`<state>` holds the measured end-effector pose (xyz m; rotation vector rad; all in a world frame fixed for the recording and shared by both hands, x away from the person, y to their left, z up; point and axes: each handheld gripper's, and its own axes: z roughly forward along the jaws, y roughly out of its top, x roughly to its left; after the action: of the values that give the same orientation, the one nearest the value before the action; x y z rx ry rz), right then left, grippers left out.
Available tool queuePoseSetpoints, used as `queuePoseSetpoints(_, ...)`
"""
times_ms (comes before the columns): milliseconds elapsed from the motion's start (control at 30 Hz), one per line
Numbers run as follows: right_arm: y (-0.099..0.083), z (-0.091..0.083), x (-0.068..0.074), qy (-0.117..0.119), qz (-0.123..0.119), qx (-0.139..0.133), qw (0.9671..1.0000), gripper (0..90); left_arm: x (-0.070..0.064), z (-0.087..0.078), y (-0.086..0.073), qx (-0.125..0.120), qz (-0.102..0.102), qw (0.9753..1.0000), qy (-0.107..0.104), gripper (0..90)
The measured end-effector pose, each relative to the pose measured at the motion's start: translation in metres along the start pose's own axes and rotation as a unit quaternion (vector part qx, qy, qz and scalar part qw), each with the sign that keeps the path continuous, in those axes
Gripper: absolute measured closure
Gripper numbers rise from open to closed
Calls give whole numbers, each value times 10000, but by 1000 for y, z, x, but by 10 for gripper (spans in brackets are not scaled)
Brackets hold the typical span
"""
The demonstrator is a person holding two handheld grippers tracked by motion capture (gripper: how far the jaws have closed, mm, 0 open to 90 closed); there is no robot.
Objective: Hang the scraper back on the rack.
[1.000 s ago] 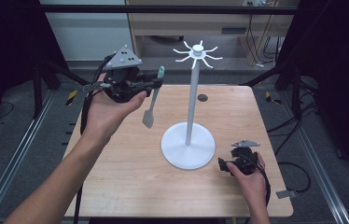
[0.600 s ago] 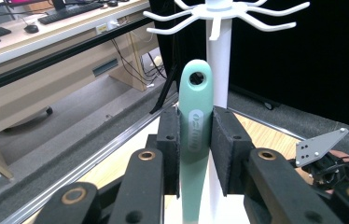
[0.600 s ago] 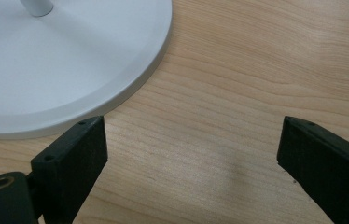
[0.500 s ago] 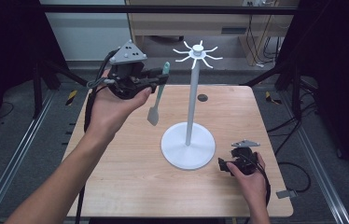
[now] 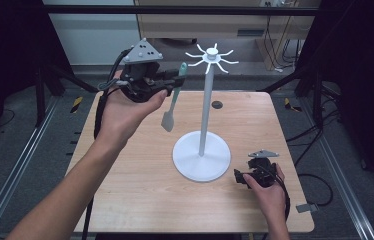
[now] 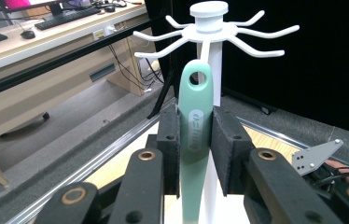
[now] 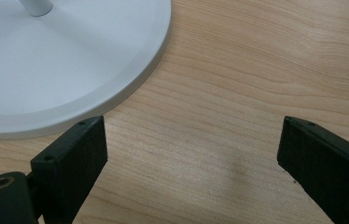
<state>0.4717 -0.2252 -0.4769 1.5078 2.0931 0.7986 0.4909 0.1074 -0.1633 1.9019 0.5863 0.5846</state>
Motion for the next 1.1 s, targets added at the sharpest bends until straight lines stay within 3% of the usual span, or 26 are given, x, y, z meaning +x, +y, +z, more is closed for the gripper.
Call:
queuePoseSetpoints(467, 0, 0, 0, 6, 15, 5, 10000, 88, 4, 7, 3, -12, -148, 9999, -38, 740)
queuePoseSetpoints(667, 0, 0, 0, 17, 28, 35, 10000, 88, 1, 7, 5, 32, -38, 10000, -43, 740)
queuePoseSetpoints(1100, 0, 0, 0, 13, 33, 23, 10000, 88, -1, 17, 5, 74, -79, 9999, -61, 740)
